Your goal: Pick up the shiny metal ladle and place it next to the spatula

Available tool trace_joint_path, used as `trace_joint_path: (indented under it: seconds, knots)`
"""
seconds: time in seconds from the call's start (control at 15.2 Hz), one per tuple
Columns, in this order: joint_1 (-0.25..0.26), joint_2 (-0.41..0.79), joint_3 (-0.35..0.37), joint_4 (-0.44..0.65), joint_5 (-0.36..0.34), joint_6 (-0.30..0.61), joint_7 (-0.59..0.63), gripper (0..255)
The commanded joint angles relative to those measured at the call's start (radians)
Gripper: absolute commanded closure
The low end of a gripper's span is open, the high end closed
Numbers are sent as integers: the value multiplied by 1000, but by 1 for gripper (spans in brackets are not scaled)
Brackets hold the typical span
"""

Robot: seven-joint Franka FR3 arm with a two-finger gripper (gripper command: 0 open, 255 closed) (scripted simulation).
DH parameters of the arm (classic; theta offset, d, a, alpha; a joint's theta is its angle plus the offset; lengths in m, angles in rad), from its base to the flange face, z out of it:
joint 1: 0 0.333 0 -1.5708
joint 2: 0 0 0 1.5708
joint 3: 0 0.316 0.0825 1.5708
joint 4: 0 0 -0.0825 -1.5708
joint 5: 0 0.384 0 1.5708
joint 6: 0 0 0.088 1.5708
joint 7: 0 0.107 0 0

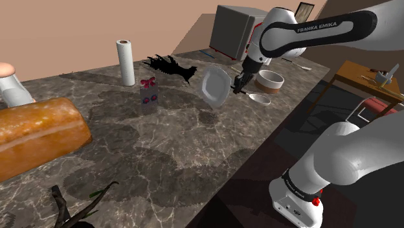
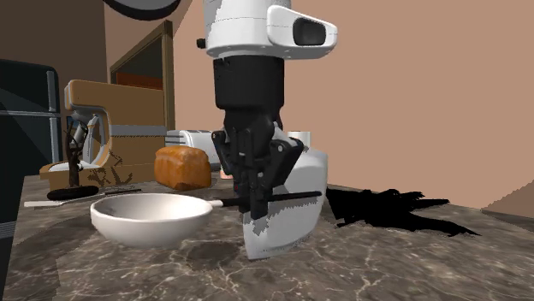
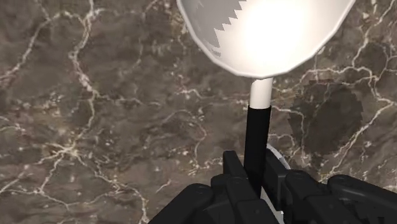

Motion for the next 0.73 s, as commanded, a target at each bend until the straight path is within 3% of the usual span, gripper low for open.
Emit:
trace_joint_path:
  seconds: [0.0, 0.66]
  knots:
    - [20, -25, 44, -16, 10, -4, 59, 255]
    - [133, -43, 250, -41, 85, 22, 320, 255]
